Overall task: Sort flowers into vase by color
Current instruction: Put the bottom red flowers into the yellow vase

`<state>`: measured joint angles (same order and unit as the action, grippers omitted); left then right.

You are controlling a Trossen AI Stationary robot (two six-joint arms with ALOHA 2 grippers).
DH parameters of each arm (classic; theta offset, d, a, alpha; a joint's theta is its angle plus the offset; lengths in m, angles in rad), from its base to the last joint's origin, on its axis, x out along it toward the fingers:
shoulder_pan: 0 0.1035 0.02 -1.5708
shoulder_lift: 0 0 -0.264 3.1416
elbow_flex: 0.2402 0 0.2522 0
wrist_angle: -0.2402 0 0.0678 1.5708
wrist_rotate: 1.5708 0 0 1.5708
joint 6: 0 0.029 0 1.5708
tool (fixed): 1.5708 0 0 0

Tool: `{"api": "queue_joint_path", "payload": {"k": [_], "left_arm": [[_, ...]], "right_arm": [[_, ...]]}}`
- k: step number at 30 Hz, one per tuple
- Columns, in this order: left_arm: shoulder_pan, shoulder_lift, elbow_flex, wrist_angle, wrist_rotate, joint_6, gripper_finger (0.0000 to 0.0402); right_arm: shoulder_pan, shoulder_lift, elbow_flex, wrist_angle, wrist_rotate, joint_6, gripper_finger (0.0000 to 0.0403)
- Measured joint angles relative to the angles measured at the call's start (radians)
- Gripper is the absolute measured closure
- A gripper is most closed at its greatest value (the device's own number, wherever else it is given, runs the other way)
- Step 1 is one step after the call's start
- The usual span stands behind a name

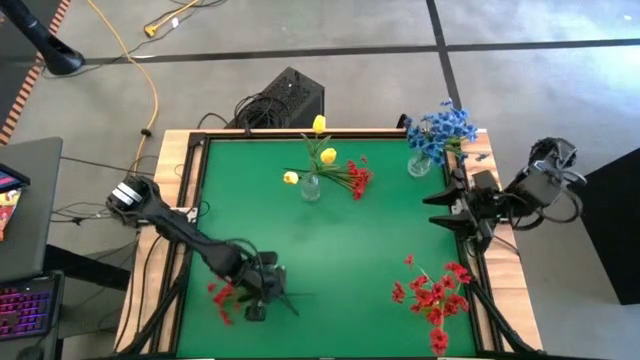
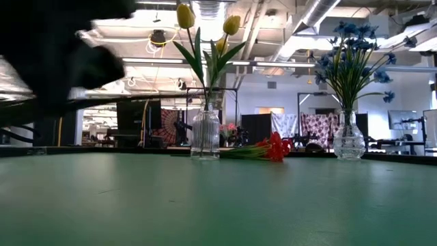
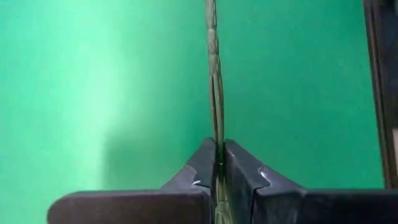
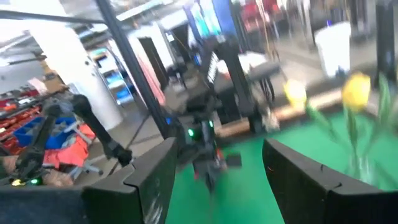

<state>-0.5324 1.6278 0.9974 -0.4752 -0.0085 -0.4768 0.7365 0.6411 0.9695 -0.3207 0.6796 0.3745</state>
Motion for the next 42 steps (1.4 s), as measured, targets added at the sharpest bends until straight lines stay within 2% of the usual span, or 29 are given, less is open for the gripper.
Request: {"api": "queue_joint_path", "payload": {"k": [7,14,19,26,30,33,42], "left_arm": [[0.107,-0.05,0.116,0.039,-0.041,0.078,0.04],[0.188,-0.049,0.207,0.162,-0.061,0.095,0.0401],[0.26,-0.049,0.233,0.285,-0.049,-0.07,0.0401],[0.334,-0.049,0.233,0.318,0.004,-0.303,0.0401],[0.364,-0.049,0.233,0.347,0.016,-0.402,0.0401],[0.382,-0.049,0.233,0.396,0.06,-0.427,0.0401],[0.42,-0.049,0.233,0.46,0.088,-0.439,0.0401]], "right_arm": [[0.0,0.008,0.0,0.139,0.001,-0.464,0.0138],[-0.035,0.061,0.0,0.157,0.0,-0.793,0.0138],[-0.115,0.11,0.0,0.176,0.006,-1.028,0.0138],[-0.23,0.173,0.0,0.391,0.055,-1.324,0.0138],[-0.285,0.216,0.0,0.453,0.053,-1.434,0.0138],[-0.31,0.257,0.0,0.45,0.036,-1.454,0.0138],[-0.289,0.407,0.0,0.393,0.027,-1.537,0.0138]]}}
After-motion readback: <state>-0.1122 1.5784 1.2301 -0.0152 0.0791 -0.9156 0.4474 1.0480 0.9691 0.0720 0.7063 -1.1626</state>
